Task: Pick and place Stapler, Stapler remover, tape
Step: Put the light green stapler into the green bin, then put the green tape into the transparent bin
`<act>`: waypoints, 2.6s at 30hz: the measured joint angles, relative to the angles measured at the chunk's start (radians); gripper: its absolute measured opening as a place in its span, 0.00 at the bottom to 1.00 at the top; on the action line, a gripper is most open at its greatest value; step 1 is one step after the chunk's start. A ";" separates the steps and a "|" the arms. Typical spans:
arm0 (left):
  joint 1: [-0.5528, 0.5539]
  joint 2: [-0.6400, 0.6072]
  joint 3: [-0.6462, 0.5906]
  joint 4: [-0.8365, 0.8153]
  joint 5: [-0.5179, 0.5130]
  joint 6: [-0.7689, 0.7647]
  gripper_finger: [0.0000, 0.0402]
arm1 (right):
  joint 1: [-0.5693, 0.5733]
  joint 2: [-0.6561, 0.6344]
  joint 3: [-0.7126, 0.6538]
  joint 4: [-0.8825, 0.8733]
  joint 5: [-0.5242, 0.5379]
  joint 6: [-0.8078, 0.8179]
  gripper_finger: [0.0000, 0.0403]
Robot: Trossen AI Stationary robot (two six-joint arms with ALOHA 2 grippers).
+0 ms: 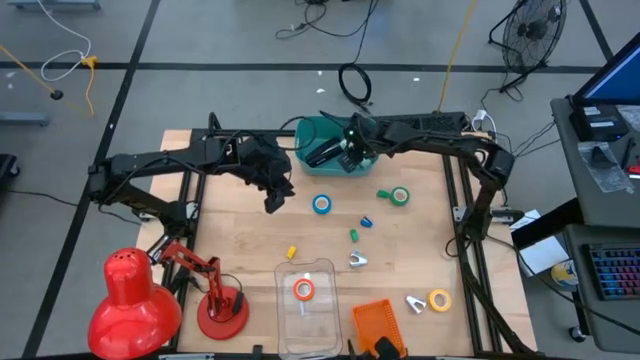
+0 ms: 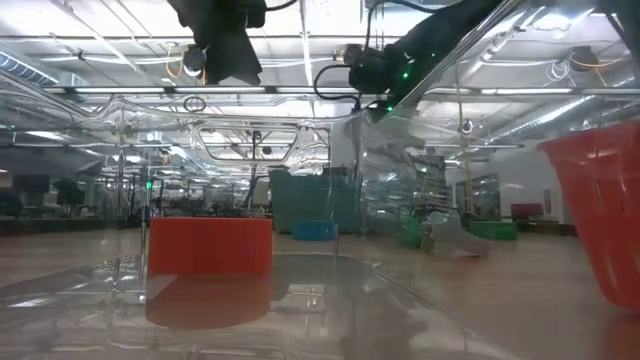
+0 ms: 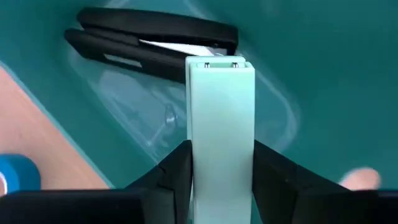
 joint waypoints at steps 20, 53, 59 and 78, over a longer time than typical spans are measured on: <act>0.042 0.000 0.000 -0.012 0.001 0.074 0.28 | -0.053 0.019 0.002 -0.049 0.173 0.029 0.32; 0.080 0.000 0.000 -0.026 0.036 0.138 0.28 | 0.067 -0.194 0.133 -0.032 -0.089 -0.061 0.42; 0.080 0.000 0.000 -0.025 0.036 0.148 0.28 | 0.174 -0.285 0.132 -0.305 -0.088 -0.094 0.42; 0.080 0.000 0.000 -0.027 0.080 0.132 0.28 | 0.229 -0.301 -0.144 -0.591 -0.034 -0.083 0.42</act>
